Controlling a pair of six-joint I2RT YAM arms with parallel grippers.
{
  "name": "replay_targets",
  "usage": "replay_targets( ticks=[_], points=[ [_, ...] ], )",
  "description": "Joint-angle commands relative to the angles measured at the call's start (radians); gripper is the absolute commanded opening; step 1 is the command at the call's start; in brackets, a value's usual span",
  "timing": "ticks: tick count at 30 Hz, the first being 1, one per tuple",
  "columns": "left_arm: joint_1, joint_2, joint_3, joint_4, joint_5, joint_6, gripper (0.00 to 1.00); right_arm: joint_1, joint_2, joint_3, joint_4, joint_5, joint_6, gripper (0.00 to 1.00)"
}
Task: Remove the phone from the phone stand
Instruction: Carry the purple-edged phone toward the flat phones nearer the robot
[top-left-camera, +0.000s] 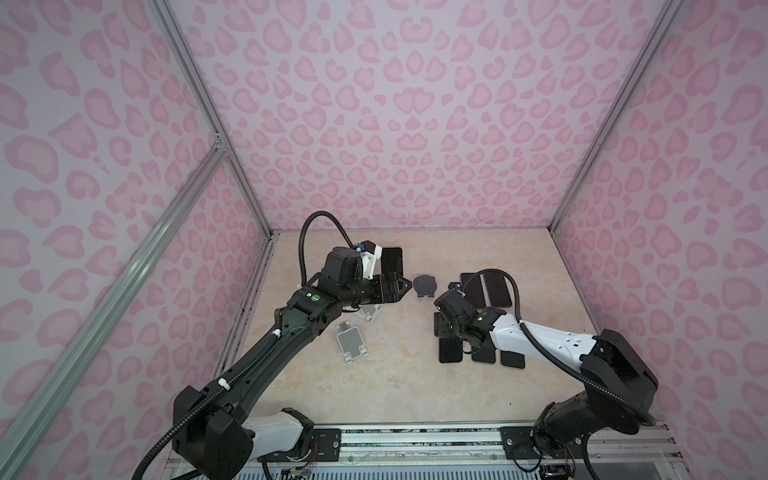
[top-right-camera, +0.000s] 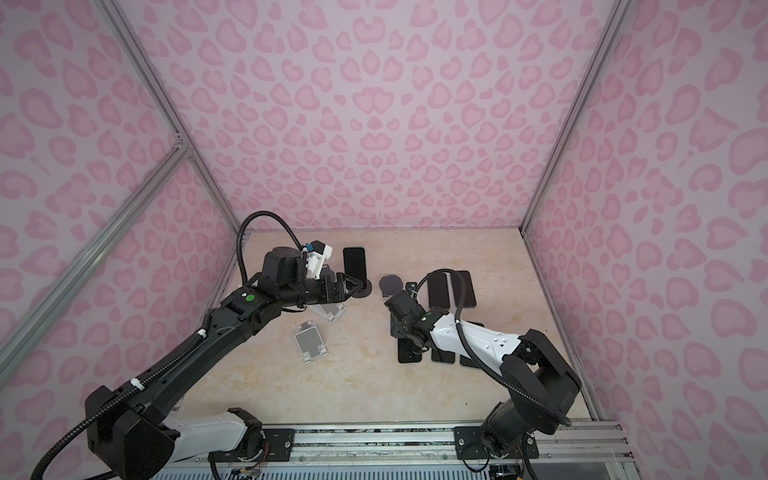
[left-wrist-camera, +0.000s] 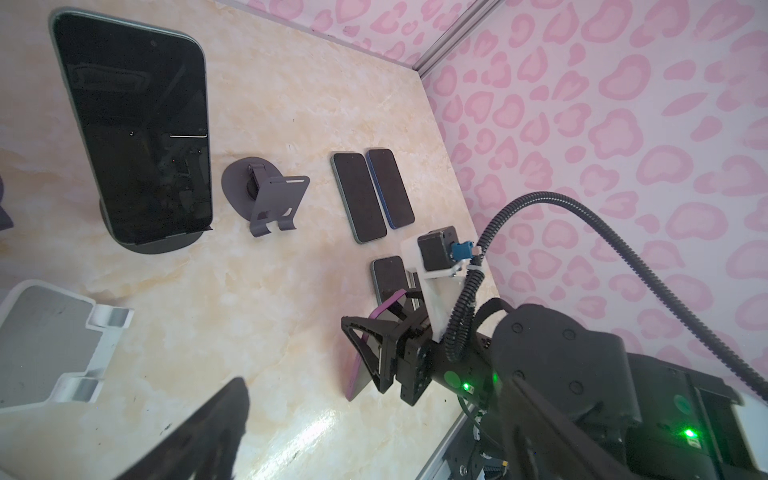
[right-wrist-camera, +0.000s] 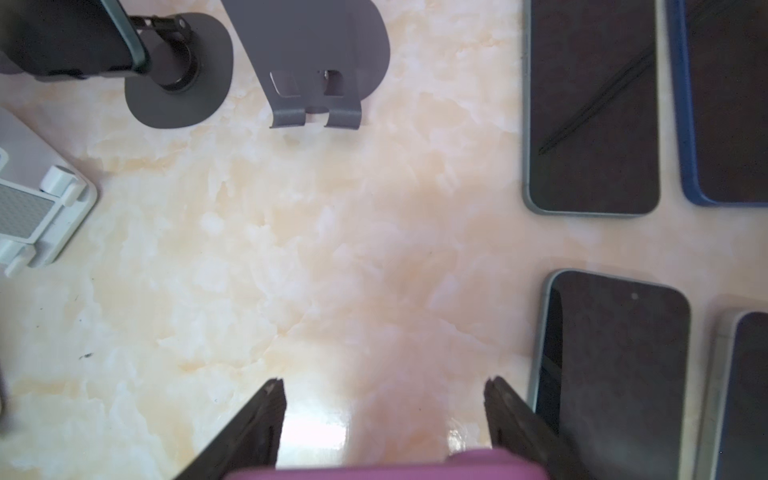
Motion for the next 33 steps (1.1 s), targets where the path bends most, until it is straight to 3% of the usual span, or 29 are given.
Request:
replay_targets(
  ticks=[1,7,33],
  points=[
    [0.0,-0.004,0.012,0.002,-0.003,0.015,0.97,-0.004,0.043,0.001,-0.023,-0.031,-0.002,0.66],
    [0.0,-0.005,0.012,-0.004,-0.02,0.021,0.97,-0.006,0.12,0.001,0.005,-0.036,0.008,0.67],
    [0.0,0.017,0.011,-0.013,-0.048,0.022,0.96,0.03,0.25,-0.018,-0.011,0.23,0.114,0.71]
  ],
)
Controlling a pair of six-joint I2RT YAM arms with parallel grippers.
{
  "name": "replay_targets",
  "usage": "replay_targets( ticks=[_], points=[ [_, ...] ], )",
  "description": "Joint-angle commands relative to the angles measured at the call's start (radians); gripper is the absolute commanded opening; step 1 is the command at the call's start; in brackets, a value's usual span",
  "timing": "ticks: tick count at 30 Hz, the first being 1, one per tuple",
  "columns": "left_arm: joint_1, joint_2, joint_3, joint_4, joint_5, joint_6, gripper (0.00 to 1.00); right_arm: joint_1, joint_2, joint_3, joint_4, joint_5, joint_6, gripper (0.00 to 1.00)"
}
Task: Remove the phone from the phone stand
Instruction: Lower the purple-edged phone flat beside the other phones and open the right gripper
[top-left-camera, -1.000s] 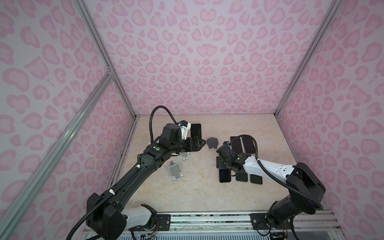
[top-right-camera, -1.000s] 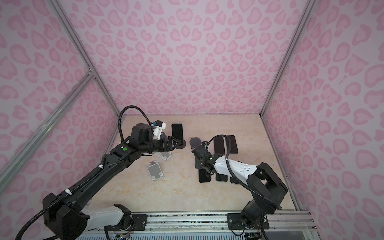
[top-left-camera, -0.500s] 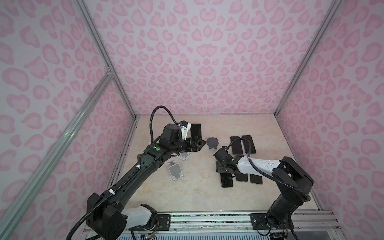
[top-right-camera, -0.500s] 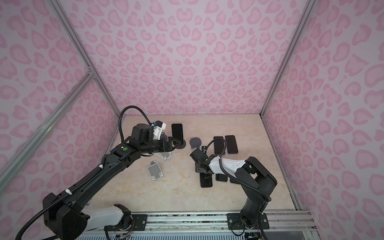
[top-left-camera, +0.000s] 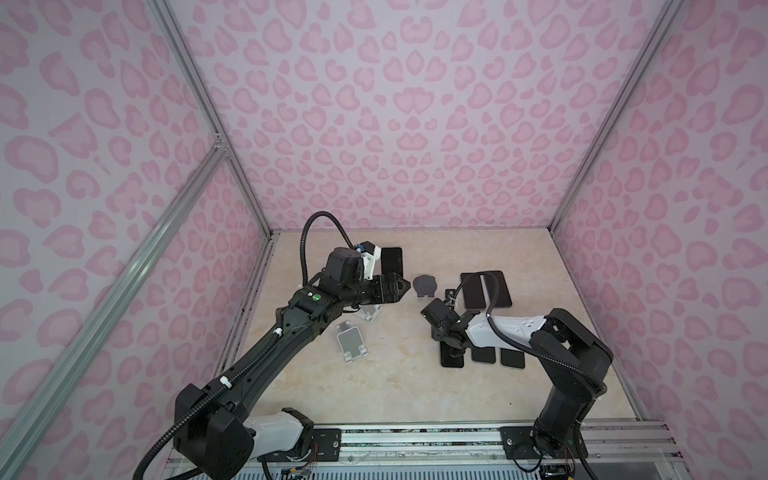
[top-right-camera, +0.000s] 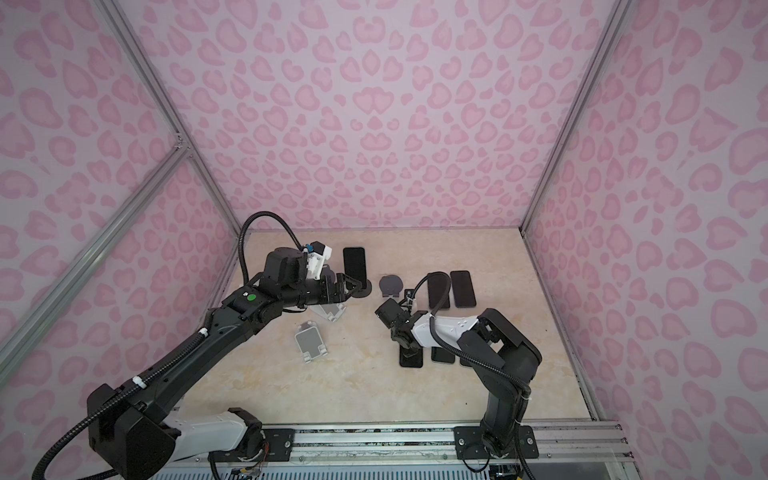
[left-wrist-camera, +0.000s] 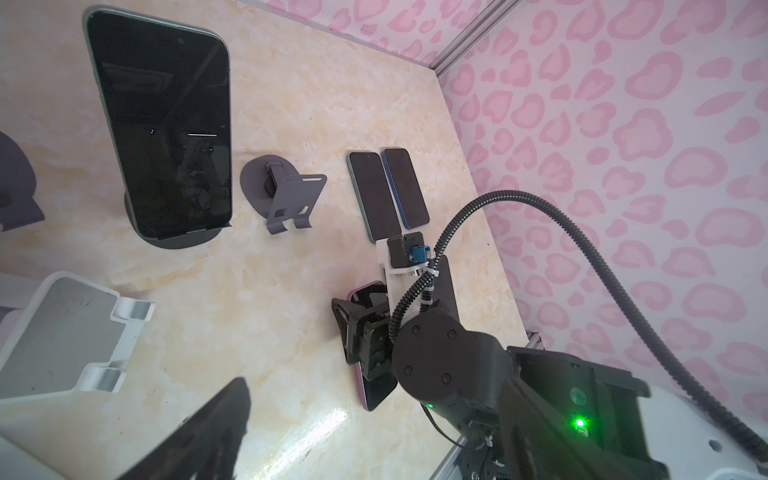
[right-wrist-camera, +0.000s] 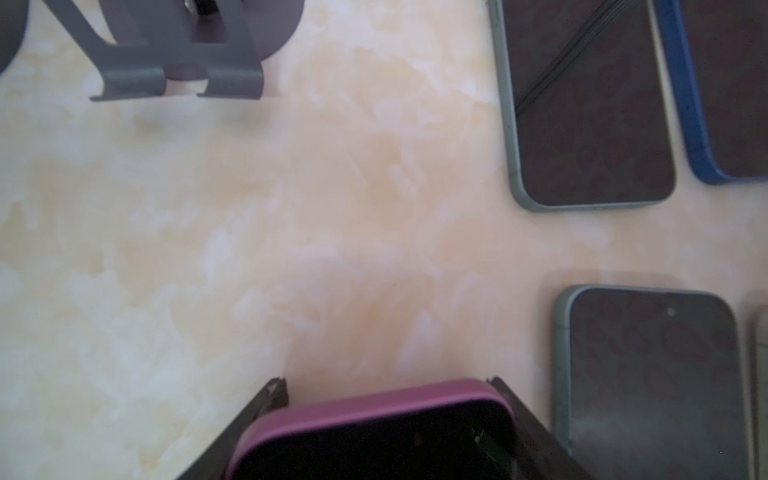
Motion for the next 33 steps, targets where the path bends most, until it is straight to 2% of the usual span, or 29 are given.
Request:
replay_targets(
  ticks=[1,13,20,24,29,33],
  points=[
    [0.001,0.006,0.011,0.005,-0.009,0.013,0.96,0.008,0.027,-0.022,-0.097,0.028,0.016,0.72],
    [0.001,0.024,0.019,-0.008,-0.017,0.016,0.96,0.029,0.066,-0.045,-0.086,-0.014,-0.022,0.8],
    [0.001,0.024,0.02,-0.011,-0.019,0.018,0.96,0.027,0.051,-0.071,-0.05,-0.06,-0.046,0.81],
    [0.001,0.028,0.02,-0.012,-0.023,0.02,0.96,0.027,0.018,-0.061,-0.049,-0.083,-0.089,0.81],
    [0.001,0.024,0.022,-0.017,-0.031,0.025,0.96,0.025,-0.017,-0.016,-0.129,-0.081,-0.175,0.84],
    [0.001,0.014,0.027,-0.022,-0.049,0.027,0.95,0.025,-0.113,-0.001,-0.18,-0.08,-0.198,0.87]
  ],
)
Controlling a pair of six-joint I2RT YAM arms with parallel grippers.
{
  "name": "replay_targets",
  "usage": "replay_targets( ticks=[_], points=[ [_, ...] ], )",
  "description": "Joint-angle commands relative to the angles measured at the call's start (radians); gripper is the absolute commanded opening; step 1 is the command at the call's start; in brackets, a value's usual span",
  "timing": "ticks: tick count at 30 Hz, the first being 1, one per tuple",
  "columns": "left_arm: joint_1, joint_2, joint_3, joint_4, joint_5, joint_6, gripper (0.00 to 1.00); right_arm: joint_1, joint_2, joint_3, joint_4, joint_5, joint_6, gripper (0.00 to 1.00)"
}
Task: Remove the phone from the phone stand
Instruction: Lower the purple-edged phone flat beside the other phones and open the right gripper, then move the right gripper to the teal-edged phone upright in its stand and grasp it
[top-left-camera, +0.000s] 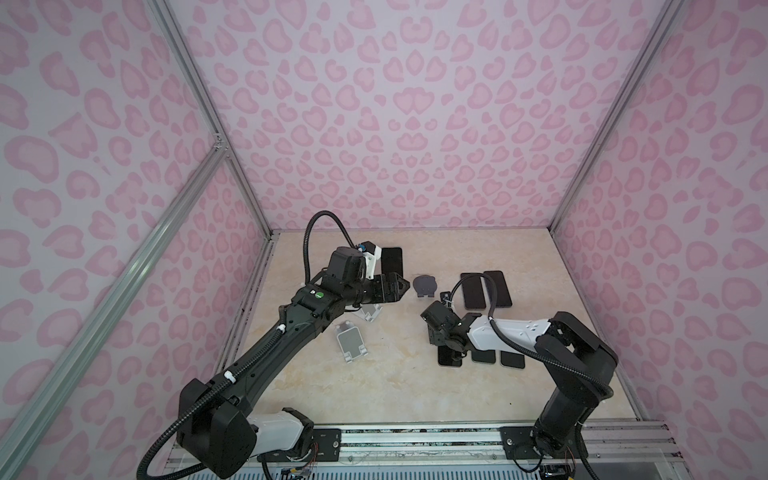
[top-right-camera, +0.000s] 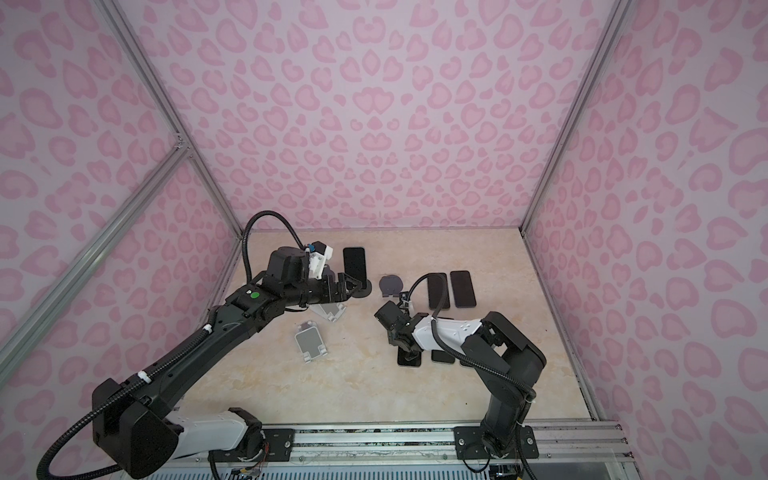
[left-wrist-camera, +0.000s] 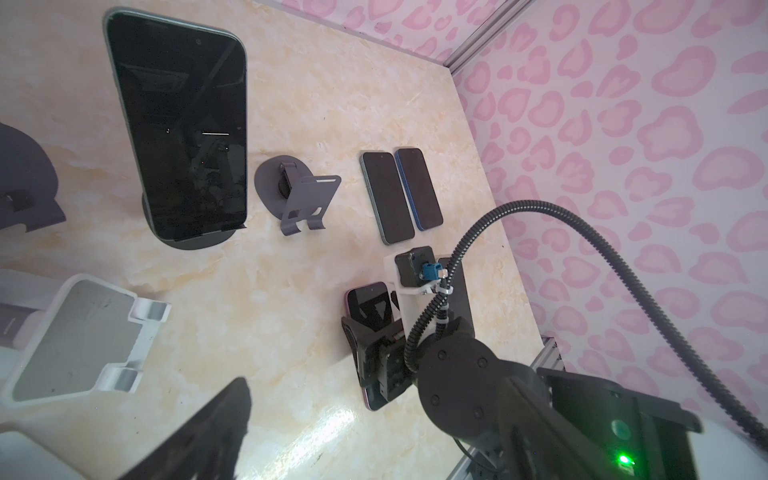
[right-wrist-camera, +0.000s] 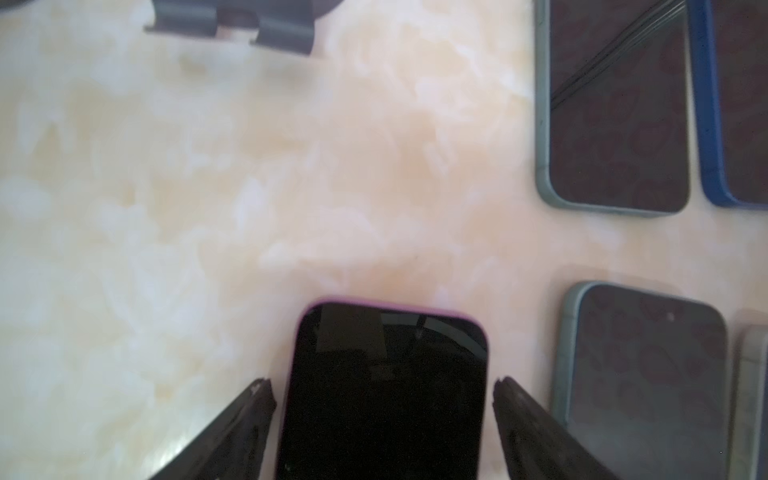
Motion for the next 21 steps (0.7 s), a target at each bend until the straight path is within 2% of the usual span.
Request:
replay_targets(
  ticks=[1,5,7,10,14,18,21],
  points=[
    [0.001,-0.014,0.016,-0.018,-0.037,0.015,0.95,0.002,-0.069,0.021,-0.121,-0.01,-0.046,0.88],
    [0.003,-0.06,0.009,-0.032,-0.158,0.015,0.96,0.003,-0.155,0.08,-0.153,0.018,-0.047,0.9],
    [0.006,-0.096,-0.003,-0.041,-0.265,0.006,0.95,0.011,-0.182,0.116,-0.118,0.021,-0.054,0.91],
    [0.027,-0.152,-0.025,-0.055,-0.419,-0.038,0.96,0.023,-0.176,0.165,-0.021,0.016,-0.091,0.96],
    [0.079,-0.225,-0.077,-0.038,-0.539,-0.105,0.99,0.031,-0.113,0.268,0.058,0.056,-0.06,0.98],
    [0.116,-0.248,-0.089,-0.037,-0.548,-0.136,1.0,0.062,-0.005,0.406,0.126,0.118,-0.057,0.98],
    [0.123,-0.245,-0.08,-0.046,-0.53,-0.135,0.99,0.067,0.11,0.548,0.112,0.137,-0.061,0.98]
  ],
)
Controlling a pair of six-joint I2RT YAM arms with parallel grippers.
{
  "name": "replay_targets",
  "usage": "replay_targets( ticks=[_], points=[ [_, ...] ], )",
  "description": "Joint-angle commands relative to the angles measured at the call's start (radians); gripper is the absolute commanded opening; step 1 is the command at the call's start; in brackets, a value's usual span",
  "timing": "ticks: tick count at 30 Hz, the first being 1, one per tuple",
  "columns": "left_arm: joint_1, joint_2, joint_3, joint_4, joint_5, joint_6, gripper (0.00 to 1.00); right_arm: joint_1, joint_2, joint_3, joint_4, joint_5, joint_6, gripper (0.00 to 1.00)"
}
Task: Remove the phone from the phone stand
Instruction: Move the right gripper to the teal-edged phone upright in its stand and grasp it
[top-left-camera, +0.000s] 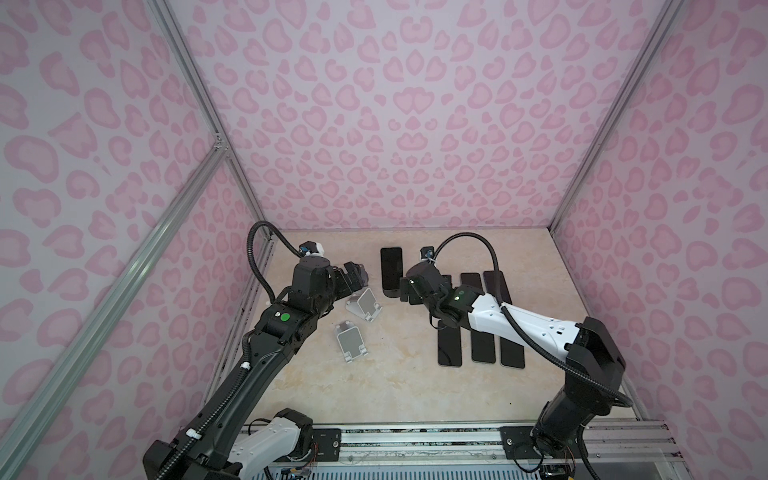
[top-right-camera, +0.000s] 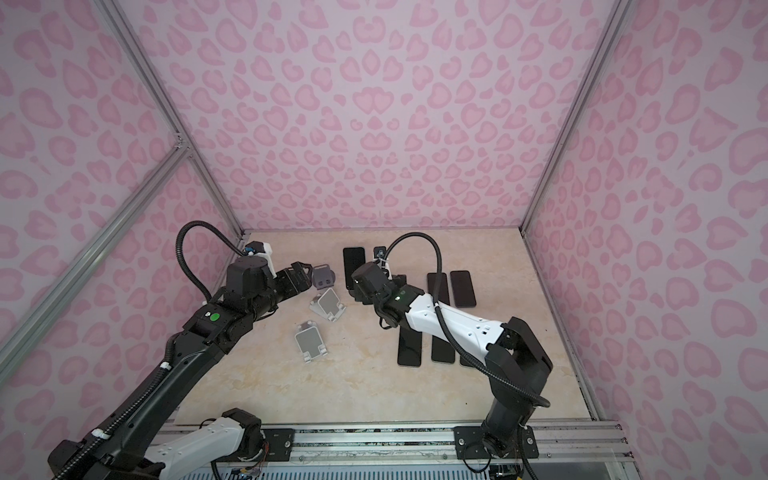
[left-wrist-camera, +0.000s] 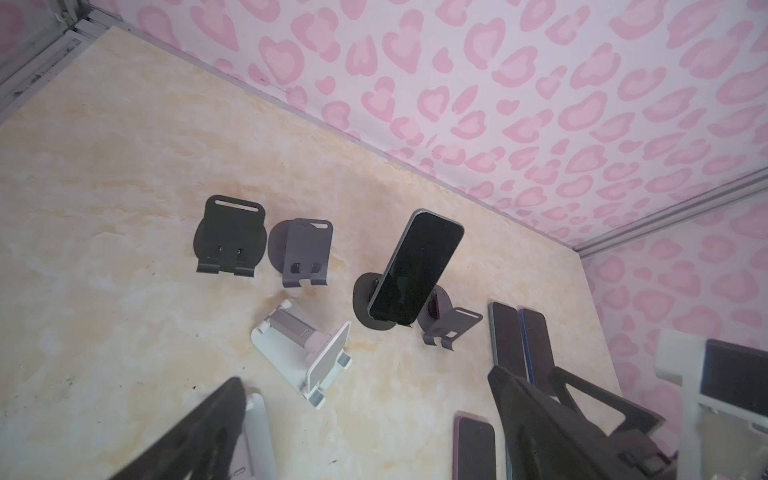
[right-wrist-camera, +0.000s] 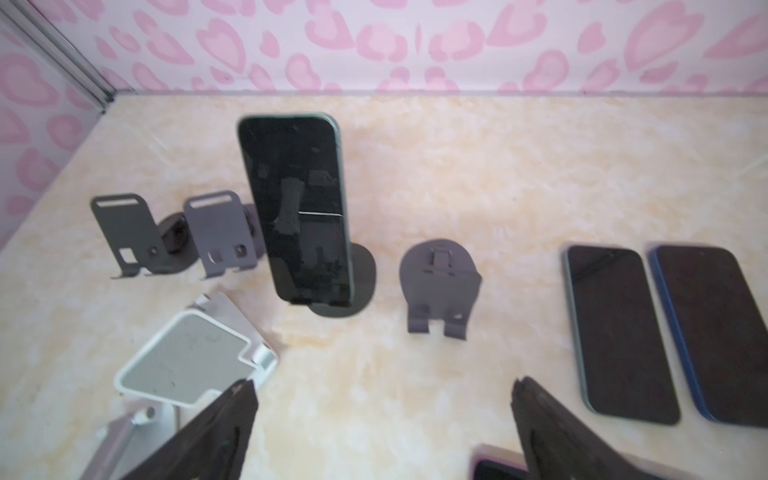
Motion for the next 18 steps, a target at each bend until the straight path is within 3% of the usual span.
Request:
replay_targets(
  ticks=[1,6,18],
  points=[
    [0.007,-0.003,0.009,0.0,-0.018,-0.022,1.0,-0.002,0.106,0.141,0.023,0.053,-0.003,0.98],
    [0.009,-0.024,-0.005,0.011,-0.015,-0.031,1.0,-0.026,0.268,0.35,-0.062,0.076,0.006,0.98],
    [0.015,-0.022,-0.002,0.021,0.024,-0.023,1.0,-0.043,0.433,0.551,-0.142,0.07,-0.029,0.98]
  ],
)
